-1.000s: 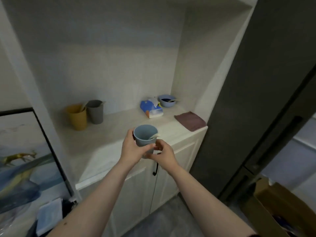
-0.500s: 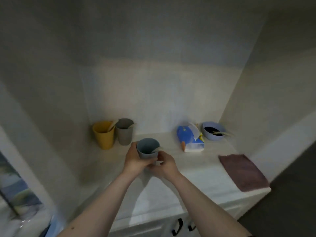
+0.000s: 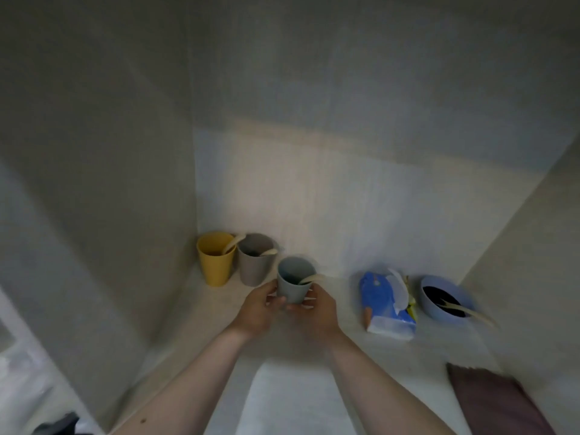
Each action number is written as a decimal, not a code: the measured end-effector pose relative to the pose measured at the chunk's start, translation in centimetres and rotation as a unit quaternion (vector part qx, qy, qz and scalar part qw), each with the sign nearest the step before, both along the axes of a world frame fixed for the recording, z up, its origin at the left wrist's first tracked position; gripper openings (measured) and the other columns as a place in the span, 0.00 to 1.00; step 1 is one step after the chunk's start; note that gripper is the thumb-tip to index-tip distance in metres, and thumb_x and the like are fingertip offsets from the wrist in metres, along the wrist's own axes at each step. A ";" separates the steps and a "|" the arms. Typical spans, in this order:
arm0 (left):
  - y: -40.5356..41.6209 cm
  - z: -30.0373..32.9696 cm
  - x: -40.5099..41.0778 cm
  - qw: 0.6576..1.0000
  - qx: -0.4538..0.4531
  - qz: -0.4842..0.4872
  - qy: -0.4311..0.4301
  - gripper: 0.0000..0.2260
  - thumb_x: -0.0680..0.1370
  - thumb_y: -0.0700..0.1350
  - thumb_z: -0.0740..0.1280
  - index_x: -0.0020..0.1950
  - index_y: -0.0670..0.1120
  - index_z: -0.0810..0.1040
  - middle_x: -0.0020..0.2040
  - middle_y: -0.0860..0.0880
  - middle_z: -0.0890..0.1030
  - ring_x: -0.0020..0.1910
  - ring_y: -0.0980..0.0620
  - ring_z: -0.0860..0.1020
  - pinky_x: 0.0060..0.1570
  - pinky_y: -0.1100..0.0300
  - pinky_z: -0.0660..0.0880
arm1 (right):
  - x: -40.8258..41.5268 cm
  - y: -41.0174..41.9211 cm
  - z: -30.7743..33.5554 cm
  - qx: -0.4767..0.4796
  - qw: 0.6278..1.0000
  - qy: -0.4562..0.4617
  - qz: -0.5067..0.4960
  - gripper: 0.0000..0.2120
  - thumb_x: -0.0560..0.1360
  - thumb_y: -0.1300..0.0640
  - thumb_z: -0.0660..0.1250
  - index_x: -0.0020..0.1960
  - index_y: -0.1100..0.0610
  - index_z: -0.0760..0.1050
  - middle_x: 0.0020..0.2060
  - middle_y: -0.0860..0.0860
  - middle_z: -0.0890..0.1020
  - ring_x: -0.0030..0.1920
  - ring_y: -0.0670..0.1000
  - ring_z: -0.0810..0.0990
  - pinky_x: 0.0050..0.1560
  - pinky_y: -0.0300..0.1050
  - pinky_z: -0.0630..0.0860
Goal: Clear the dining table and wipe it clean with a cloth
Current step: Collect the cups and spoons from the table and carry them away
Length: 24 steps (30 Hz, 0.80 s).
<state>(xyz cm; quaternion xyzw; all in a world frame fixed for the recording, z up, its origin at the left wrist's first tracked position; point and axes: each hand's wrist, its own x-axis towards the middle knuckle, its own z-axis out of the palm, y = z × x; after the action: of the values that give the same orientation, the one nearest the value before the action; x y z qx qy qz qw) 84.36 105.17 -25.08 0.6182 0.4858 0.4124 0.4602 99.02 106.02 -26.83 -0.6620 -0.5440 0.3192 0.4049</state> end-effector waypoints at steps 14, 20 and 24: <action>1.4 -0.4 -0.7 0.997 0.018 0.017 0.069 0.19 0.79 0.32 0.56 0.66 0.50 0.65 0.64 0.52 0.70 0.63 0.54 0.69 0.60 0.67 0.63 | -1.4 5.6 -0.1 -0.007 1.000 -0.009 0.007 0.20 0.69 0.65 0.72 0.60 0.60 0.72 0.50 0.53 0.80 0.53 0.55 0.78 0.40 0.34 0.68; 1.3 -0.4 0.1 0.998 -0.013 0.023 0.050 0.20 0.78 0.30 0.57 0.69 0.42 0.64 0.61 0.52 0.67 0.60 0.54 0.68 0.54 0.70 0.62 | -0.8 4.9 0.4 -0.076 0.996 0.043 0.005 0.23 0.71 0.68 0.69 0.61 0.56 0.64 0.49 0.53 0.72 0.50 0.52 0.72 0.53 0.45 0.73; 1.6 -0.7 0.9 0.999 -0.009 0.020 0.049 0.12 0.78 0.31 0.58 0.57 0.43 0.72 0.53 0.46 0.76 0.53 0.51 0.73 0.51 0.64 0.67 | 0.2 2.9 0.4 -0.085 0.996 0.014 -0.001 0.27 0.70 0.68 0.71 0.66 0.63 0.64 0.49 0.54 0.71 0.49 0.52 0.73 0.51 0.39 0.77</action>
<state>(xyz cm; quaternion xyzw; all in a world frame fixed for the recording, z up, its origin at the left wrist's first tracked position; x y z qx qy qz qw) 85.29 106.77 -25.74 0.6239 0.5237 0.3864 0.4326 99.22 108.92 -26.46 -0.6895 -0.5088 0.3733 0.3554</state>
